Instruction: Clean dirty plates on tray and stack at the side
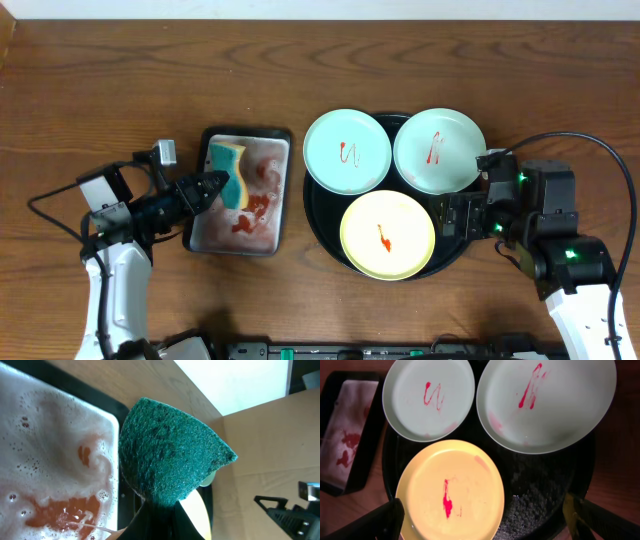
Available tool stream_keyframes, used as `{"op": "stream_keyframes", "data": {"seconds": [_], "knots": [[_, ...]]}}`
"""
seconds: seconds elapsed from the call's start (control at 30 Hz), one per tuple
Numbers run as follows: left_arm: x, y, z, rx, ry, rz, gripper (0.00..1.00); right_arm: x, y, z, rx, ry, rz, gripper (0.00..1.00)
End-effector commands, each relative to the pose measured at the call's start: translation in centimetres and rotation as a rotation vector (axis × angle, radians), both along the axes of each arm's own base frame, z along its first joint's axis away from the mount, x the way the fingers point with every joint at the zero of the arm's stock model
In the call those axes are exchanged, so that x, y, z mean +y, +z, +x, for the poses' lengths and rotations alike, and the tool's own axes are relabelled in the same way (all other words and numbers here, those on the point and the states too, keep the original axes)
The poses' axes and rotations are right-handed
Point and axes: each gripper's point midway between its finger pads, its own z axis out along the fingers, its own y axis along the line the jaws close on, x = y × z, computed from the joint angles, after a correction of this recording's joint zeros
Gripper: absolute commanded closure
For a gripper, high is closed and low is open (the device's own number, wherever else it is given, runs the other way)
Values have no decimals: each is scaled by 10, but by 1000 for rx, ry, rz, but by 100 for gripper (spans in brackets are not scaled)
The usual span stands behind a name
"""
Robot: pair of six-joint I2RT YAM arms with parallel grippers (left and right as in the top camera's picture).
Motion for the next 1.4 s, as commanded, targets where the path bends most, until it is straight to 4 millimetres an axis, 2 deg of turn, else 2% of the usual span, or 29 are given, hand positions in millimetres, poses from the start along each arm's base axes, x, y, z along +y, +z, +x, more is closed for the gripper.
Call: {"op": "stream_keyframes", "data": {"seconds": [0.0,0.27,1.03,1.23,1.37], "knots": [[-3,-2,-2,33,-11,-67,92,3,6,2,-18,18,1,1],[-3,-10,-1,64,-9,-82,93,3,7,2,-19,18,2,1],[-3,-10,-1,64,-9,-82,93,3,6,2,-17,18,2,1],[-3,-11,1,57,-7,-63,93,3,-2,-2,8,33,-12,1],[-5,-33,8,108,28,78,93,4,-18,-2,64,49,-18,1]]}}
